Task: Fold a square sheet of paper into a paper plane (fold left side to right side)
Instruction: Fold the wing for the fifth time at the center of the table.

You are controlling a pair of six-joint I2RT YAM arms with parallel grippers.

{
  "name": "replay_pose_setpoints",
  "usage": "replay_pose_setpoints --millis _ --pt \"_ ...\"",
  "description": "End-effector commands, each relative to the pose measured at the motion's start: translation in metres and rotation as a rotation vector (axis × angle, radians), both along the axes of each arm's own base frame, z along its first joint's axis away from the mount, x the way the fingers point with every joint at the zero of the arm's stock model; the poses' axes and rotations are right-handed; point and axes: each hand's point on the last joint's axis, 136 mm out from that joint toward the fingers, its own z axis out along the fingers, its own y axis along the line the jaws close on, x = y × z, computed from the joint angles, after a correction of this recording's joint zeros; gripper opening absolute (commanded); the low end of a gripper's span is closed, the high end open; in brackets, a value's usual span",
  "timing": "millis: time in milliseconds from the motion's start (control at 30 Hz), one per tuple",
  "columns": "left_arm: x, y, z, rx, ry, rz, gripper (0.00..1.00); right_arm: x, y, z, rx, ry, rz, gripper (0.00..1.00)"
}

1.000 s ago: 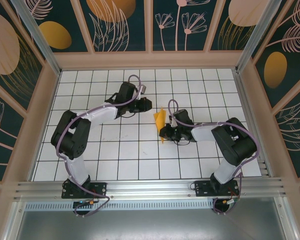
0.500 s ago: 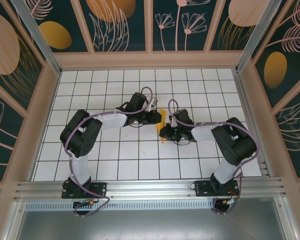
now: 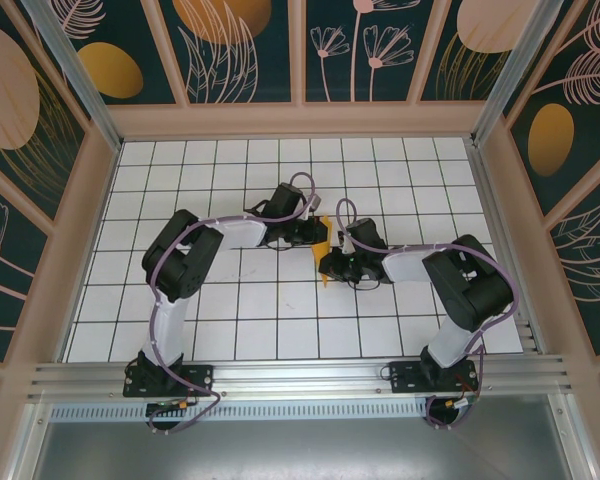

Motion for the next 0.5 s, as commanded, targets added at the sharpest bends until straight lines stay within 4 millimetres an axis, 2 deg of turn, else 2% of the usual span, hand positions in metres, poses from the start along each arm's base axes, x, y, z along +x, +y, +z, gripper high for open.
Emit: replay_pose_setpoints --millis 0,267,467 --pt "0.007 0.003 -0.015 0.043 -0.001 0.004 0.12 -0.033 -0.027 -0.05 -0.159 0.156 -0.005 0.14" --pt "0.014 0.001 -0.01 0.034 -0.02 0.003 0.13 -0.033 -0.026 -0.05 -0.159 0.156 -0.004 0.14" --pt "0.017 0.005 -0.033 0.063 0.009 0.013 0.13 -0.032 -0.026 -0.048 -0.158 0.153 0.0 0.14"
